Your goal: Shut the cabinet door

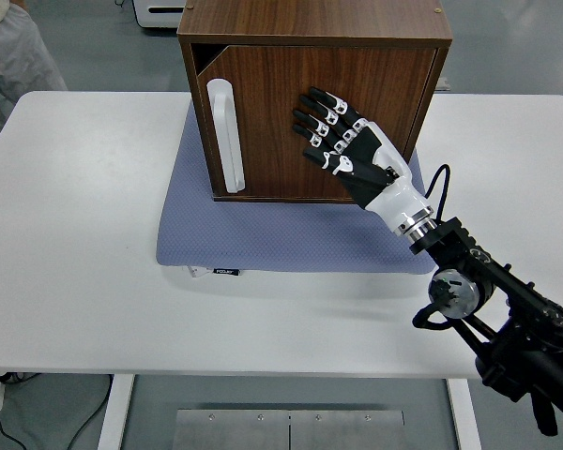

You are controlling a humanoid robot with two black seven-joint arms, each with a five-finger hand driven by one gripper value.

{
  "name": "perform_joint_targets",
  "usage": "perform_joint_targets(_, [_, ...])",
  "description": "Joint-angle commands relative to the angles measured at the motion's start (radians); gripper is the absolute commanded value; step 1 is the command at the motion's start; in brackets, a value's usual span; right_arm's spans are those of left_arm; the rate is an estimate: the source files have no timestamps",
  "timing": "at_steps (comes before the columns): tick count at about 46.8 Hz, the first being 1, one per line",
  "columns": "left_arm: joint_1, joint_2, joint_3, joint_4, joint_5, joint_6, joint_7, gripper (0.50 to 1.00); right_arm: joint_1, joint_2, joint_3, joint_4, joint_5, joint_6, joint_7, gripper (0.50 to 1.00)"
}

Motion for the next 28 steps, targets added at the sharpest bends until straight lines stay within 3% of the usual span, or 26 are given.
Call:
perform_joint_targets(1, [0.000,0.000,0.000,0.000,0.000,0.000,0.000,1.000,-0.022,-0.033,0.006,0.017,0.000,0.011,0.014,1.000])
perform_joint_targets(10, [0.000,0.000,0.000,0.000,0.000,0.000,-0.001,1.000,-0.094,-0.113,0.054,0.081,0.000,0.018,0.055,1.000])
perform_joint_targets(28, [0.000,0.000,0.000,0.000,0.000,0.000,-0.001,1.000,-0.255,-0.230,0.154,0.226,0.000,0.054,0.088,1.000])
